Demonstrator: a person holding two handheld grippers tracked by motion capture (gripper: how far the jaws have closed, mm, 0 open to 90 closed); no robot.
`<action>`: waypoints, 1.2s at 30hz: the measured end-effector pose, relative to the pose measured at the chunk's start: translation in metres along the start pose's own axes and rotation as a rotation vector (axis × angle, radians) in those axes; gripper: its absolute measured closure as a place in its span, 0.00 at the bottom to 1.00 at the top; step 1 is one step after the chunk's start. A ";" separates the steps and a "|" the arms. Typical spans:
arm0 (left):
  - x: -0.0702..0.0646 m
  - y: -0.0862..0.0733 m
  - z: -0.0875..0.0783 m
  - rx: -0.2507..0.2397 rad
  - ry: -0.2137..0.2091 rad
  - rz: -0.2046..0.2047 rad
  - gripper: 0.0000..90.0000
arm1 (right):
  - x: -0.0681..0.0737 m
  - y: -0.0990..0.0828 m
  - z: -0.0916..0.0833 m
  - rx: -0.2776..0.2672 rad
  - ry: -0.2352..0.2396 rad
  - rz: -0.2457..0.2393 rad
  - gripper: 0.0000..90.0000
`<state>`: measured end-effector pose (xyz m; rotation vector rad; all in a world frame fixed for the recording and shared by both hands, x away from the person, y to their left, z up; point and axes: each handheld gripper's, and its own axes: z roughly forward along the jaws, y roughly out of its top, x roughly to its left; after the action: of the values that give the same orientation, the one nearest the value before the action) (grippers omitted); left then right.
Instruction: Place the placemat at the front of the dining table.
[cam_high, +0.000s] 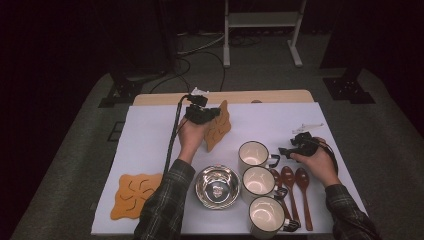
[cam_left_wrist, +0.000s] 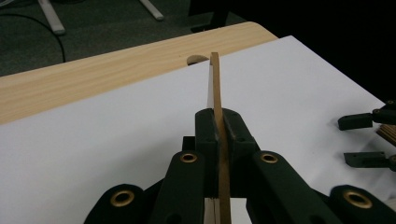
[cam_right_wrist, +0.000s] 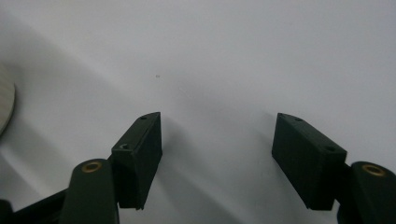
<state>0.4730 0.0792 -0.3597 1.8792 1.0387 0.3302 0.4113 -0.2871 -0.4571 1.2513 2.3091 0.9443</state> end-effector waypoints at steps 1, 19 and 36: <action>0.001 0.000 0.000 -0.001 -0.001 0.000 0.96 | 0.000 0.000 0.000 -0.001 0.000 0.001 0.35; 0.006 0.001 0.010 -0.017 0.028 -0.011 0.91 | 0.000 0.000 0.000 -0.001 0.001 0.001 0.35; 0.010 0.001 0.007 0.009 0.064 0.007 0.80 | 0.000 0.000 0.000 -0.001 0.001 0.000 0.35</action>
<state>0.4836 0.0823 -0.3650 1.8919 1.0784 0.3930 0.4113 -0.2872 -0.4573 1.2512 2.3086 0.9460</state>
